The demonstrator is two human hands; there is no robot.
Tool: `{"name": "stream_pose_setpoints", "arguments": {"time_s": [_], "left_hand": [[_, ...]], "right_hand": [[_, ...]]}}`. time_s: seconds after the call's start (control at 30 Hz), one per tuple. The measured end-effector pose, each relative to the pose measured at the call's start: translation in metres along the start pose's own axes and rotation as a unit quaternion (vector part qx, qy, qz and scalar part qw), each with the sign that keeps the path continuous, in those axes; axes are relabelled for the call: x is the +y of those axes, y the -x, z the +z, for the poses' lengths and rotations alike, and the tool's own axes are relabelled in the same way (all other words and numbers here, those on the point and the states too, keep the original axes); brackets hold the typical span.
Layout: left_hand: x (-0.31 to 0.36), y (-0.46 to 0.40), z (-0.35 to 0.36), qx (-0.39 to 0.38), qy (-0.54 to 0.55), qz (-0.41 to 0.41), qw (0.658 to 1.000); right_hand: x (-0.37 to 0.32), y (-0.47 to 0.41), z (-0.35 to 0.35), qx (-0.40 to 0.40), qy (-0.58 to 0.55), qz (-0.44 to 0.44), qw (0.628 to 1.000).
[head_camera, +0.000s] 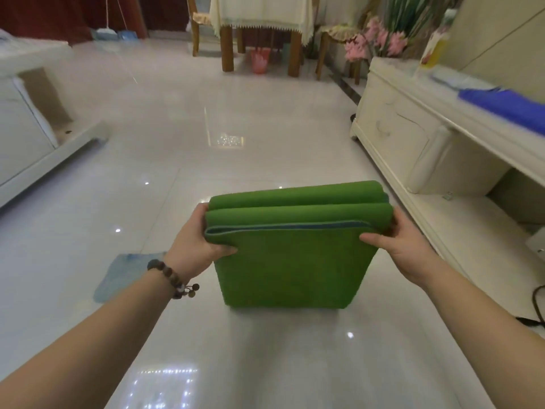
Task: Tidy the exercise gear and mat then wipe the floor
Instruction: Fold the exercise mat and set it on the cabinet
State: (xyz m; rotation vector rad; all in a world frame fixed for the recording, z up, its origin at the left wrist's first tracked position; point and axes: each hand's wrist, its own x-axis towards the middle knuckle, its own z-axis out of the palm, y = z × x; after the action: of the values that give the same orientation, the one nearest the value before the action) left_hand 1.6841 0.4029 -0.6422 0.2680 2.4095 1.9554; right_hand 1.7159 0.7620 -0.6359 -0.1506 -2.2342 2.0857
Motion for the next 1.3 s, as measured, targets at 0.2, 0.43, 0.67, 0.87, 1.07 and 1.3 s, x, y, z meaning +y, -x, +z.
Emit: {"name": "stream_pose_setpoints", "arguments": {"time_s": [0.2, 0.43, 0.67, 0.87, 1.07, 1.3], "left_hand": [[-0.006, -0.002, -0.003, -0.027, -0.081, 0.015, 0.996], [-0.009, -0.001, -0.009, -0.062, -0.124, 0.051, 0.989], [-0.012, -0.002, -0.005, -0.052, -0.143, 0.063, 0.986], [-0.008, -0.001, -0.006, -0.050, -0.156, 0.064, 0.984], [-0.003, 0.002, -0.002, -0.046, -0.101, 0.070, 0.991], [0.048, -0.010, -0.004, -0.143, -0.194, 0.124, 0.963]], "right_hand": [[0.007, 0.008, -0.002, -0.017, 0.051, -0.005, 0.999], [-0.012, 0.013, 0.001, 0.029, 0.327, -0.023, 0.944], [-0.059, 0.002, 0.068, -0.100, 0.689, -0.188, 0.692], [-0.054, -0.014, 0.090, -0.133, 0.697, -0.195, 0.678], [-0.055, -0.013, 0.082, -0.086, 0.630, -0.212, 0.742], [-0.061, 0.013, 0.030, -0.055, 0.256, -0.060, 0.963]]}}
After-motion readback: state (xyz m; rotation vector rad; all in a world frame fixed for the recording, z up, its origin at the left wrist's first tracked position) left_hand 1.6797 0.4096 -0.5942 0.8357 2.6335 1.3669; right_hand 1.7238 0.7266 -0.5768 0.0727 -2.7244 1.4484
